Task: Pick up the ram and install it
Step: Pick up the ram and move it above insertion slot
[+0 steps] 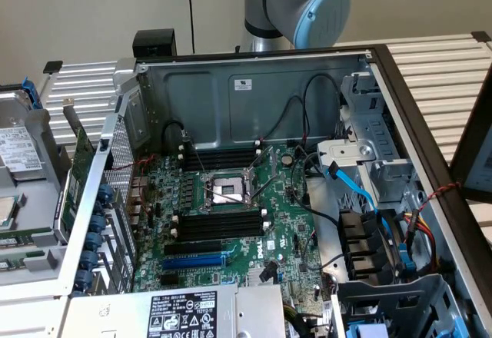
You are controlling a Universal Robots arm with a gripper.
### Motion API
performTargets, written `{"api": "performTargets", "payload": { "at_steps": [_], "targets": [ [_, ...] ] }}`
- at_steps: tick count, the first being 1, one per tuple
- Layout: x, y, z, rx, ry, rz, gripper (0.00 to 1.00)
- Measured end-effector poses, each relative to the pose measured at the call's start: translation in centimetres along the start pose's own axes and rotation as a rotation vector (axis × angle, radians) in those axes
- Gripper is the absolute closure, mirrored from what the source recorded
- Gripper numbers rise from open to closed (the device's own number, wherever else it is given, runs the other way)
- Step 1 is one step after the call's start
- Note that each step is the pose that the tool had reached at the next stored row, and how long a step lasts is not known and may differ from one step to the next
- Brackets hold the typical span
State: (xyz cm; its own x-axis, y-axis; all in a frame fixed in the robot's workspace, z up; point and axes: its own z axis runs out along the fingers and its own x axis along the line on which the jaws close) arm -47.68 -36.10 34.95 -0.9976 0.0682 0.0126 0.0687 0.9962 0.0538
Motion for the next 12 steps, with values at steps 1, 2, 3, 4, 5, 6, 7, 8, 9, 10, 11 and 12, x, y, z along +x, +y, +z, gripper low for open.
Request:
{"api": "performTargets", "payload": {
  "at_steps": [1, 2, 3, 4, 5, 6, 7, 8, 9, 10, 11, 12],
  "targets": [
    [0.0, 0.0, 0.0, 0.0002, 0.0007, -0.011, 0.89],
    [0.0, 0.0, 0.03, 0.0003, 0.0016, -0.029, 0.89],
    [0.0, 0.0, 0.04, 0.0005, 0.0025, -0.047, 0.89],
    [0.0, 0.0, 0.05, 0.0008, 0.0036, -0.065, 0.89],
    [0.0, 0.0, 0.06, 0.0011, 0.0045, -0.084, 0.89],
    [0.0, -0.01, 0.07, 0.0013, 0.0056, -0.102, 0.89],
    [0.0, -0.01, 0.08, 0.0015, 0.0065, -0.12, 0.89],
    [0.0, -0.01, 0.1, 0.0017, 0.0075, -0.138, 0.89],
    [0.0, -0.01, 0.12, 0.002, 0.0085, -0.156, 0.89],
    [0.0, -0.01, 0.14, 0.0022, 0.0095, -0.174, 0.89],
    [0.0, -0.01, 0.16, 0.0024, 0.0104, -0.192, 0.89],
    [0.0, -0.01, 0.18, 0.0027, 0.0114, -0.211, 0.89]
  ]
}}
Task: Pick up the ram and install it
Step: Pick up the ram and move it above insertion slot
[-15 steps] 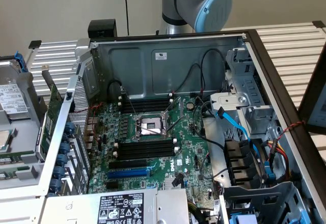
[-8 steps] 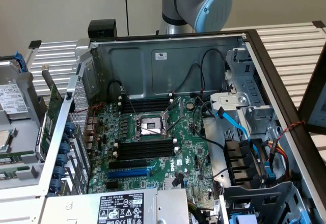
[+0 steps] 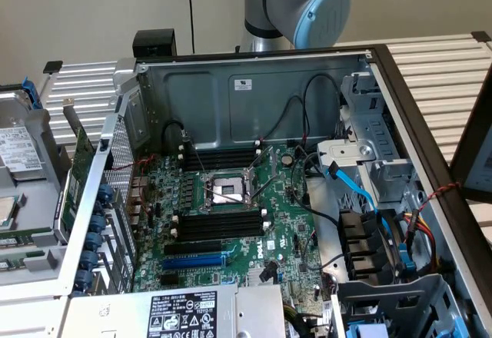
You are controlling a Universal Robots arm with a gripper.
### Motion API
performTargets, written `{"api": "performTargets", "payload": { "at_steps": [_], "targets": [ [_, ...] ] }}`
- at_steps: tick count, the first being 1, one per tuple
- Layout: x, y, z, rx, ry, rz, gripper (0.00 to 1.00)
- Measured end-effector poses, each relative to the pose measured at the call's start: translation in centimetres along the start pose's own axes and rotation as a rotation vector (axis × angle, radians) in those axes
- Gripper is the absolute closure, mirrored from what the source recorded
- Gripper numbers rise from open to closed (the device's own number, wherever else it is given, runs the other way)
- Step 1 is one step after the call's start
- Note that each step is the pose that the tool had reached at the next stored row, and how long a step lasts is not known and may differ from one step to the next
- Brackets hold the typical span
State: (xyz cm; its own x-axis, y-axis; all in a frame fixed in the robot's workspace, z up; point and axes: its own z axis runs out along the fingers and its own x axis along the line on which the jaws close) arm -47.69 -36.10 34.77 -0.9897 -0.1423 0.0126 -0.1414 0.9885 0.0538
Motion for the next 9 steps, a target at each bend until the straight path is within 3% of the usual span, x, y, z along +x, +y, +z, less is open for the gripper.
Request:
{"api": "performTargets", "payload": {
  "at_steps": [9],
  "targets": [
    [0.0, 0.0, 0.02, 0.004, 0.0093, -0.163, 0.89]
  ]
}}
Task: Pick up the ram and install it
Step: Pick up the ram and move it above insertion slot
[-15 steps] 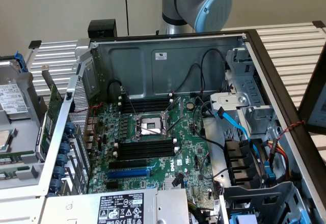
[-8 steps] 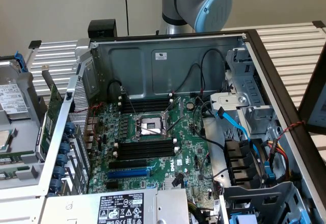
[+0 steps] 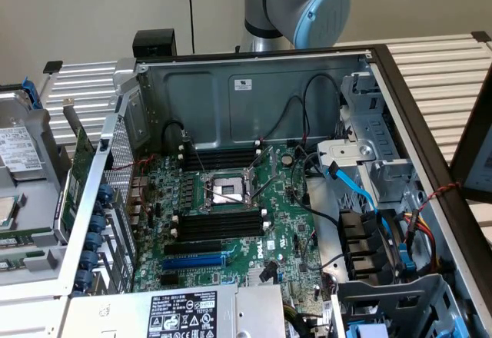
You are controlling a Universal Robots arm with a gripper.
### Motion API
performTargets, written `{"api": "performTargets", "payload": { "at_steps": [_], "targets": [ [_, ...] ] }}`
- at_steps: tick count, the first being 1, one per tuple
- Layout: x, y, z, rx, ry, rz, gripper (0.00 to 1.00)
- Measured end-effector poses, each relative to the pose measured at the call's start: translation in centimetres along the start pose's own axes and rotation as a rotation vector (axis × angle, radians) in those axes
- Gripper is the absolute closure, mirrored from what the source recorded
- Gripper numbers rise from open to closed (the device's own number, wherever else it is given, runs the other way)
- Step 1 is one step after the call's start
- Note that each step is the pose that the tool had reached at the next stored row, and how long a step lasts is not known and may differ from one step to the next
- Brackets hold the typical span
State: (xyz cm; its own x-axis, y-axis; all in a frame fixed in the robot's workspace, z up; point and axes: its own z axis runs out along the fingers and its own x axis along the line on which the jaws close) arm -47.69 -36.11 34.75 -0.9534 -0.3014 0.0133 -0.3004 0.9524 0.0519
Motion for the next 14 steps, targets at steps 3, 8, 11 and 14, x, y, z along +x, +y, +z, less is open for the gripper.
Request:
{"api": "performTargets", "payload": {
  "at_steps": [3, 8, 11, 14],
  "targets": [
    [0.0, 0.0, 0.02, 0.0008, 0.0028, -0.056, 0.89],
    [0.0, 0.0, 0.07, 0.002, 0.0075, -0.145, 0.89],
    [0.0, 0.0, 0.12, 0.0028, 0.0109, -0.211, 0.89],
    [0.0, -0.01, 0.17, 0.0035, 0.0136, -0.264, 0.89]
  ]
}}
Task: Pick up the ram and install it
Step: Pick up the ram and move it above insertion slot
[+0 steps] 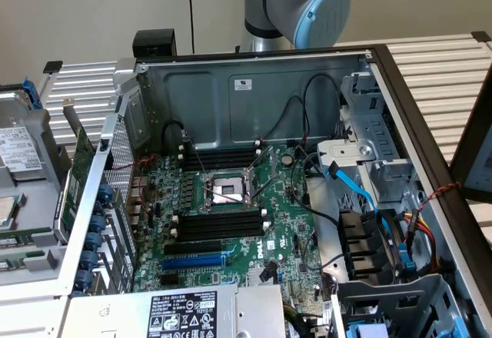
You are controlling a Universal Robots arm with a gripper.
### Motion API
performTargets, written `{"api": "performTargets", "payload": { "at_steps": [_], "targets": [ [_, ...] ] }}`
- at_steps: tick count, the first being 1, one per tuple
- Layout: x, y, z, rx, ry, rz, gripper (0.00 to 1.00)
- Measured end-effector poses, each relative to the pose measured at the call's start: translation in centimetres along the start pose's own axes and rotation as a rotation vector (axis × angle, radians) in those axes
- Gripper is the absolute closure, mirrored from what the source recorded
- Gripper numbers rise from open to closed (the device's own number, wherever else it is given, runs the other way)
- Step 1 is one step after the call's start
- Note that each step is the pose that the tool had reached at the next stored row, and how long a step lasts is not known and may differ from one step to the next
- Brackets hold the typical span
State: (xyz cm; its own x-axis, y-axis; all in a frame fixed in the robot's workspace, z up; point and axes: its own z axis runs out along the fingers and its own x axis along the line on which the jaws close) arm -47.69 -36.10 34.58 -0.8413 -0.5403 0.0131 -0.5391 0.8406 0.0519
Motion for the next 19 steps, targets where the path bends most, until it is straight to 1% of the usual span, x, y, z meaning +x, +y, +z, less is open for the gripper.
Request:
{"api": "performTargets", "payload": {
  "at_steps": [19],
  "targets": [
    [-0.01, -0.02, 0.44, 0.0045, 0.018, -0.346, 0.89]
  ]
}}
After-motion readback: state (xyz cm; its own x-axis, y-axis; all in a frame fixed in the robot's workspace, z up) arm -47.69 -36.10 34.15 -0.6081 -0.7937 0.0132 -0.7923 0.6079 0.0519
